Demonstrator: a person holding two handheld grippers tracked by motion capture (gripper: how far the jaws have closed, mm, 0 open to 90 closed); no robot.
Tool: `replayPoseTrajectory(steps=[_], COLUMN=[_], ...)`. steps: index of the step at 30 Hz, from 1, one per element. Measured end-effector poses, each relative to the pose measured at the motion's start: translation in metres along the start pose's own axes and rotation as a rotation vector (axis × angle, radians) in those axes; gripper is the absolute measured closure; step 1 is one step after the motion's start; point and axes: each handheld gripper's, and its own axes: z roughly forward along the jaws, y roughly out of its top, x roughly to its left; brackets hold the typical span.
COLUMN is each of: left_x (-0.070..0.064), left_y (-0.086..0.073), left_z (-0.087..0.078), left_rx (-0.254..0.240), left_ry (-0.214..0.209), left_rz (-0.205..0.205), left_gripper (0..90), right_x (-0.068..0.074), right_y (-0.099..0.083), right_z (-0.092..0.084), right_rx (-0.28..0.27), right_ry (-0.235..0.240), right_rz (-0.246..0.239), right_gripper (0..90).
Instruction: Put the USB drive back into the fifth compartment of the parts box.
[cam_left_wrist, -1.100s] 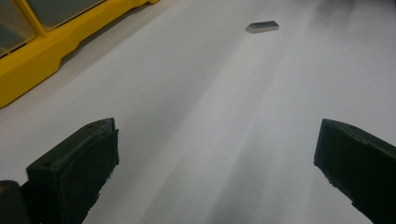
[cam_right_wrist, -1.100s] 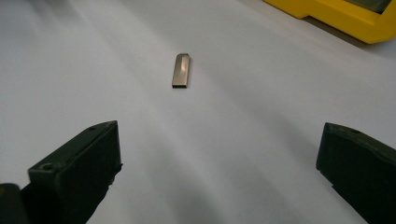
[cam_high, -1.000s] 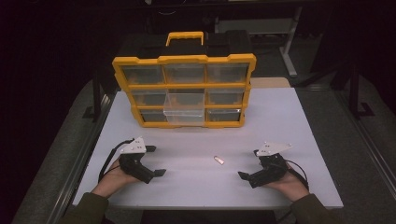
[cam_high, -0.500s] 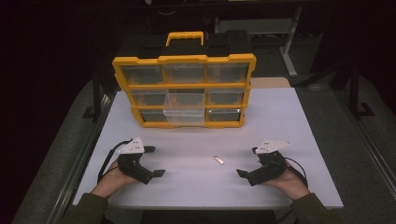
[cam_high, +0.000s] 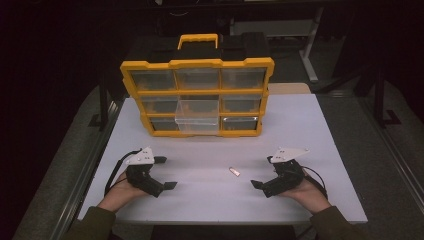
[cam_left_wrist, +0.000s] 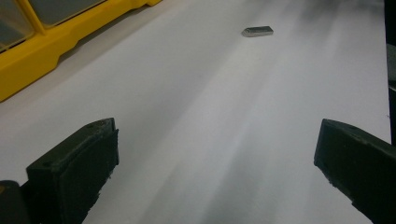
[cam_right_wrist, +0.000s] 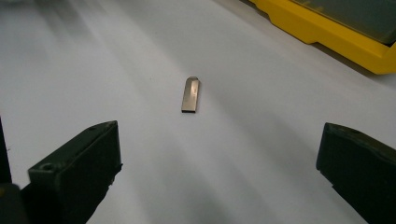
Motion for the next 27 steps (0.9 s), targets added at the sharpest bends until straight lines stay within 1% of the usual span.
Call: replayPoseTrajectory(steps=[7, 27], left_x=[0.0006, 0.0009], left_y=[0.0000, 0.0004], left_z=[0.0001, 0.0019], left_rx=[-0.007, -0.007], left_ry=[-0.006, -0.013], left_rz=[-0.008, -0.008], left_gripper=[0.0, 0.0], right_x=[-0.0005, -0.0002], right_y=[0.0020, 0.0059], right_z=[0.0001, 0.0035], right_rx=[-0.007, -0.002], right_ry=[0.002, 0.013], right_rz=[-0.004, -0.004], right_gripper=[0.0, 0.0])
